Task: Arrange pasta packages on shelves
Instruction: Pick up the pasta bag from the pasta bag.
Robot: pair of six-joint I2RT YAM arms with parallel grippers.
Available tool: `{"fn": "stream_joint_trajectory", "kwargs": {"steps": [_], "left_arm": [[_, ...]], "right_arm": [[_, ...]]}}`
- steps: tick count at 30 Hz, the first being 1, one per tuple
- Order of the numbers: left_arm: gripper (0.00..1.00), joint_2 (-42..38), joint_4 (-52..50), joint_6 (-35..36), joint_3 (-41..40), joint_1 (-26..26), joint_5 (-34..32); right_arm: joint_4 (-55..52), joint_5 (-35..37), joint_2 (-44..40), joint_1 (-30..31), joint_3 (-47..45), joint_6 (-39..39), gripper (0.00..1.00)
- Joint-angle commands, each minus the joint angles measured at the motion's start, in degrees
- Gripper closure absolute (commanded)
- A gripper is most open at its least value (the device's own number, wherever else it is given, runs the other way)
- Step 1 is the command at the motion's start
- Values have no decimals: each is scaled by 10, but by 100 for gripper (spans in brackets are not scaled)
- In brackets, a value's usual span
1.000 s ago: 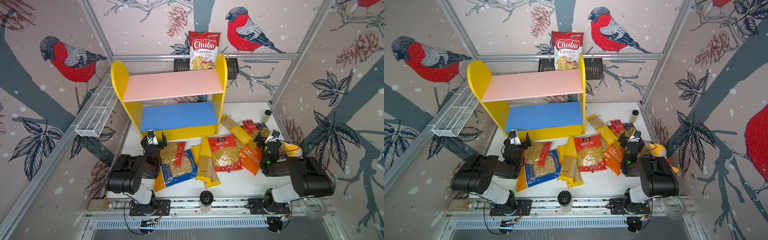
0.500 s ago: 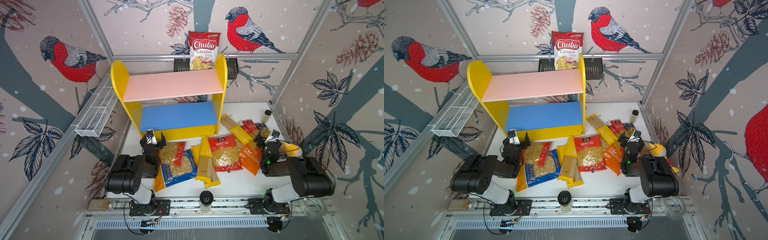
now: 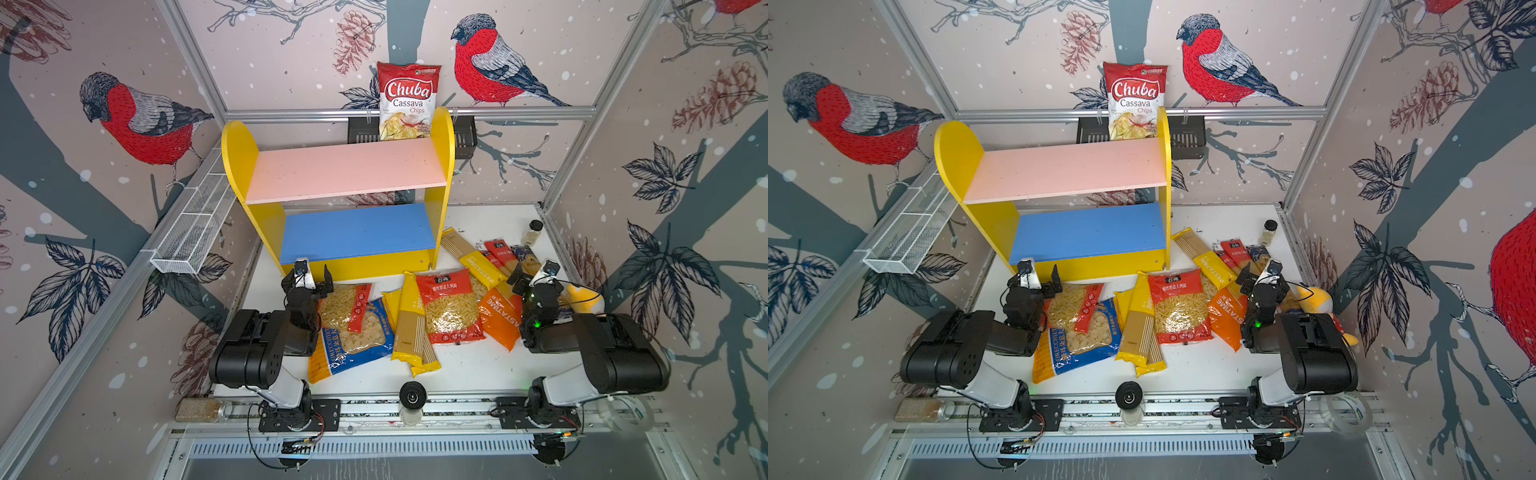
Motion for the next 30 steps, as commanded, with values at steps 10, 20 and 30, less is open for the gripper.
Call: {"fn": "stream_joint_trajectory", "kwargs": {"steps": [10, 20, 30], "left_arm": [[1, -7, 18, -4, -5, 5, 4], [1, -200, -165, -27, 0, -83, -202], [1, -414, -649, -521, 83, -79, -374]], "right_arm": [[7, 30, -14, 15, 1, -18, 0], [-359, 122, -160, 70, 129, 56, 0], [-632, -243, -247, -38, 174, 295, 3]]}}
